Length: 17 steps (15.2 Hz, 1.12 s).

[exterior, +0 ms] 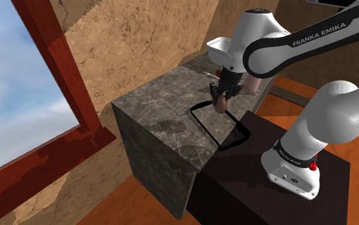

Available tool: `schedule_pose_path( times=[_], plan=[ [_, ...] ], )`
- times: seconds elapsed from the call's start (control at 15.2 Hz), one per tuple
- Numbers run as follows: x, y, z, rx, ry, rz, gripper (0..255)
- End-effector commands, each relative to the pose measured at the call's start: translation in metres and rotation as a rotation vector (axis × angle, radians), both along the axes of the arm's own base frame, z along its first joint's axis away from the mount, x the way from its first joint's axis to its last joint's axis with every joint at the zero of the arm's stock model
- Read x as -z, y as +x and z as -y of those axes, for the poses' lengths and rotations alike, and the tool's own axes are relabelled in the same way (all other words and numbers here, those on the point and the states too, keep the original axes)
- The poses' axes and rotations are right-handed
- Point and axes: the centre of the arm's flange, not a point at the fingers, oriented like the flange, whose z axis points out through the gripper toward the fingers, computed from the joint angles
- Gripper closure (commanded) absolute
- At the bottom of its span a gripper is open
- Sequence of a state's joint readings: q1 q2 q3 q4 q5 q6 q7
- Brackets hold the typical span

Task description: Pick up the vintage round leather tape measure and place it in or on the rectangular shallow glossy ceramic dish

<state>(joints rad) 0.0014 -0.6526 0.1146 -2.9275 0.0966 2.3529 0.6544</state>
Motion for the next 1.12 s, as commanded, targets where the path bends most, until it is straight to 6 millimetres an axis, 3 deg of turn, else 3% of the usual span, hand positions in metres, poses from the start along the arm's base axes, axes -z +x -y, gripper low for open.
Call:
schedule_pose_path(
  times=[0.0, 0.53, 0.99, 1.06],
  plan=[
    [0.011, 0.001, 0.0, 0.0, 0.0, 0.001, 255],
    [0.055, 0.001, 0.0, 0.0, 0.0, 0.001, 255],
    [0.055, 0.001, 0.0, 0.0, 0.0, 0.001, 255],
    [0.055, 0.001, 0.0, 0.0, 0.0, 0.001, 0]
  ],
)
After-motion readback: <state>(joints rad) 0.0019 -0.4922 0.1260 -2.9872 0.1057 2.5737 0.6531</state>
